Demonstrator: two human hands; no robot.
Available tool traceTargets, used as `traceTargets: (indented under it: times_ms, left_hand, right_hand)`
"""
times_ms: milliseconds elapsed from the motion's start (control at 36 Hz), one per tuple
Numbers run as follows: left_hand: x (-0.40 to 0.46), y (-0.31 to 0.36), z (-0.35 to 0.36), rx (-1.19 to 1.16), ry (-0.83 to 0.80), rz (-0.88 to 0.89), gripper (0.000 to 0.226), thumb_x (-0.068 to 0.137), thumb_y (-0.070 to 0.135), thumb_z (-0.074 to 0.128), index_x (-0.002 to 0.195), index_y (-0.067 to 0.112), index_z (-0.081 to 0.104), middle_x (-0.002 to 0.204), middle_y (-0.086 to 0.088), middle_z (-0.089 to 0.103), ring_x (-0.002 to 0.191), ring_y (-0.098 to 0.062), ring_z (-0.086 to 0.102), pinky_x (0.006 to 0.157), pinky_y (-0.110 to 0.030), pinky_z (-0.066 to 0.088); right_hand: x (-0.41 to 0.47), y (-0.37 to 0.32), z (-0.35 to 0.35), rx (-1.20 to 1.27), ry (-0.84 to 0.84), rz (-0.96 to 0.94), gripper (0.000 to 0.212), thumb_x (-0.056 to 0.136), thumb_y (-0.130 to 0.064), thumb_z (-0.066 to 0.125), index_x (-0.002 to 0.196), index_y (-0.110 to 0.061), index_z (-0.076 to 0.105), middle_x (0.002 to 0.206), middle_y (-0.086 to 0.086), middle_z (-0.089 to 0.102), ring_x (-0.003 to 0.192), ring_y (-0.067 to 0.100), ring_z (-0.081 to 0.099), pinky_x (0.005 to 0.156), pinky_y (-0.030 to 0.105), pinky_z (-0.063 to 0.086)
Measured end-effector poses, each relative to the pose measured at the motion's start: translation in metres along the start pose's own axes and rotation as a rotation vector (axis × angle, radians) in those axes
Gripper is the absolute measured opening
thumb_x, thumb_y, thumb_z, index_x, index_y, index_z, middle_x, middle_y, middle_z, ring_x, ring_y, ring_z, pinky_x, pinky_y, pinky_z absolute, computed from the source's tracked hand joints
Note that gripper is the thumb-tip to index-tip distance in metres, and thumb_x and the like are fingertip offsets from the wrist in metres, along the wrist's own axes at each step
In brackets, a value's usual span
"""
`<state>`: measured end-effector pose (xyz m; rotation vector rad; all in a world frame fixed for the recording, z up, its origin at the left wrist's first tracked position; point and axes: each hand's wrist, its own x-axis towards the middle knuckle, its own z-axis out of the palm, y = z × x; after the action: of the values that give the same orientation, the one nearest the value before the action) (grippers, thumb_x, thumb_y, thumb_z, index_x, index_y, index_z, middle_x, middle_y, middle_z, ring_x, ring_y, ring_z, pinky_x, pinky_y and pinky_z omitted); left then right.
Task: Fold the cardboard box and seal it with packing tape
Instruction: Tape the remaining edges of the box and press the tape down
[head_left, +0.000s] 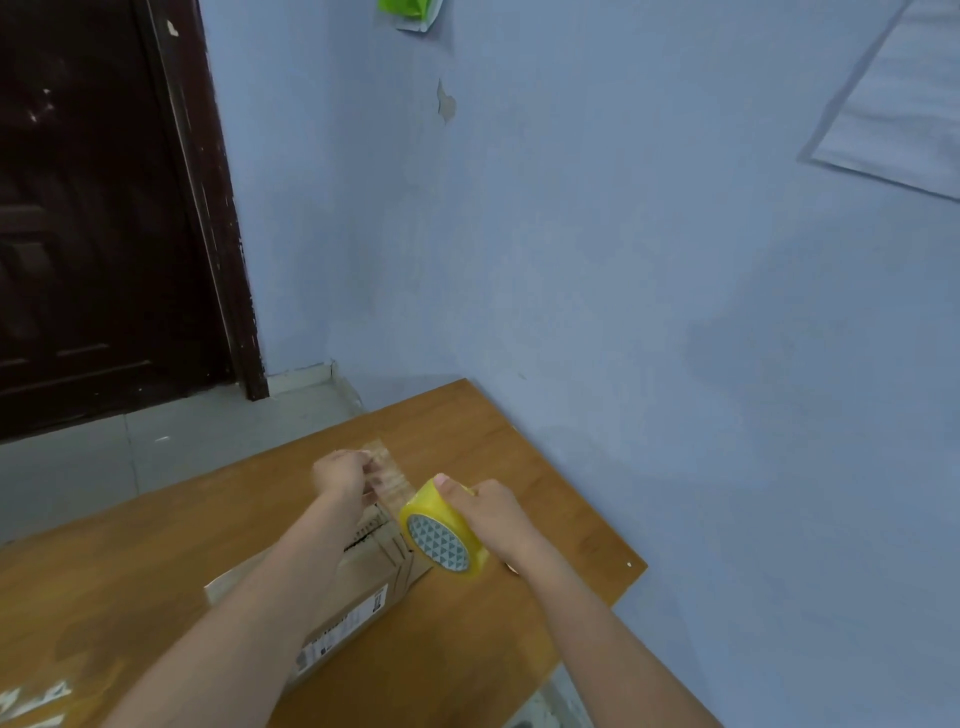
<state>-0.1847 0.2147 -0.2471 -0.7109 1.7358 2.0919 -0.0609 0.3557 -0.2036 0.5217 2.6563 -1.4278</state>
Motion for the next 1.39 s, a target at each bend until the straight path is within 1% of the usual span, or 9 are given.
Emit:
traceTargets:
  times_ms: [278,500,639,722,889,1000,1139,1306,1389]
  left_hand:
    - [0.004,-0.006,-0.01,-0.014,0.023,-0.047,0.013,0.092,0.003,0.052,0.104,0.001,0.057,0.073,-0.011,0.062,0.053,-0.025,0.058,0.045,-0.031,0.045]
    - [0.011,-0.007,-0.021,-0.073,-0.018,0.015,0.013,0.089,0.007,0.06,0.077,0.011,0.061,0.08,-0.008,0.065,0.062,-0.02,0.062,0.044,-0.03,0.049]
    - [0.01,-0.004,-0.02,-0.201,0.01,0.006,0.012,0.088,0.011,0.064,0.078,0.017,0.063,0.078,-0.004,0.066,0.062,-0.018,0.062,0.045,-0.03,0.052]
    - [0.013,-0.002,-0.017,-0.209,0.013,-0.012,0.016,0.089,0.008,0.063,0.076,0.017,0.062,0.076,-0.003,0.065,0.058,-0.017,0.058,0.054,-0.033,0.052]
    - [0.02,-0.003,-0.011,-0.142,0.018,0.025,0.018,0.088,0.003,0.061,0.072,0.013,0.062,0.072,-0.004,0.064,0.055,-0.016,0.058,0.049,-0.028,0.047]
    - [0.019,-0.007,-0.007,-0.147,0.014,0.007,0.012,0.086,0.003,0.064,0.093,0.013,0.065,0.078,-0.004,0.067,0.061,-0.012,0.061,0.05,-0.027,0.046]
    - [0.019,-0.003,-0.012,-0.155,-0.056,-0.014,0.057,0.084,0.0,0.066,0.135,0.018,0.048,0.081,0.002,0.069,0.069,-0.01,0.065,0.051,-0.027,0.047]
    - [0.024,0.0,-0.017,-0.075,-0.155,0.029,0.008,0.087,0.009,0.066,0.092,0.016,0.064,0.093,-0.005,0.071,0.079,-0.015,0.068,0.062,-0.036,0.054]
    - [0.025,0.0,-0.018,-0.039,-0.136,0.065,0.008,0.09,0.015,0.063,0.082,0.014,0.064,0.084,-0.005,0.07,0.077,-0.017,0.069,0.067,-0.038,0.057]
  right_hand:
    - [-0.002,-0.002,0.007,-0.267,-0.067,0.188,0.056,0.085,-0.067,0.042,0.058,-0.02,0.028,0.053,-0.004,0.036,0.043,0.012,0.032,0.045,0.027,0.024]
    - [-0.007,0.011,0.004,-0.012,-0.059,0.1,0.059,0.083,-0.067,0.049,0.053,-0.022,0.026,0.054,0.0,0.029,0.046,0.015,0.027,0.051,0.029,0.02]
    - [-0.016,0.015,0.004,0.131,-0.069,-0.043,0.042,0.083,-0.052,0.056,0.064,-0.015,0.059,0.065,0.0,0.048,0.06,0.013,0.045,0.06,0.026,0.033]
    - [-0.021,0.015,0.005,0.189,-0.047,-0.114,0.045,0.082,-0.04,0.056,0.07,0.003,0.048,0.068,0.009,0.039,0.062,0.017,0.037,0.059,0.031,0.029]
    - [-0.021,0.02,0.005,0.177,0.004,-0.139,0.035,0.089,-0.018,0.06,0.068,0.007,0.046,0.066,0.009,0.036,0.06,0.017,0.035,0.056,0.029,0.028]
    - [-0.02,0.02,0.004,0.168,0.018,-0.137,0.035,0.088,-0.02,0.061,0.069,0.006,0.047,0.064,0.007,0.039,0.058,0.016,0.037,0.053,0.028,0.03]
    - [-0.018,0.024,0.001,0.163,0.036,-0.138,0.035,0.087,-0.021,0.061,0.069,0.007,0.049,0.063,0.007,0.04,0.058,0.016,0.038,0.052,0.028,0.031]
    - [-0.018,0.028,0.002,0.151,0.047,-0.162,0.037,0.088,-0.022,0.061,0.071,0.009,0.048,0.064,0.008,0.037,0.059,0.017,0.033,0.055,0.03,0.027]
    - [-0.018,0.029,0.002,0.157,0.034,-0.172,0.037,0.088,-0.021,0.061,0.069,0.009,0.047,0.063,0.008,0.037,0.058,0.017,0.033,0.054,0.031,0.027]
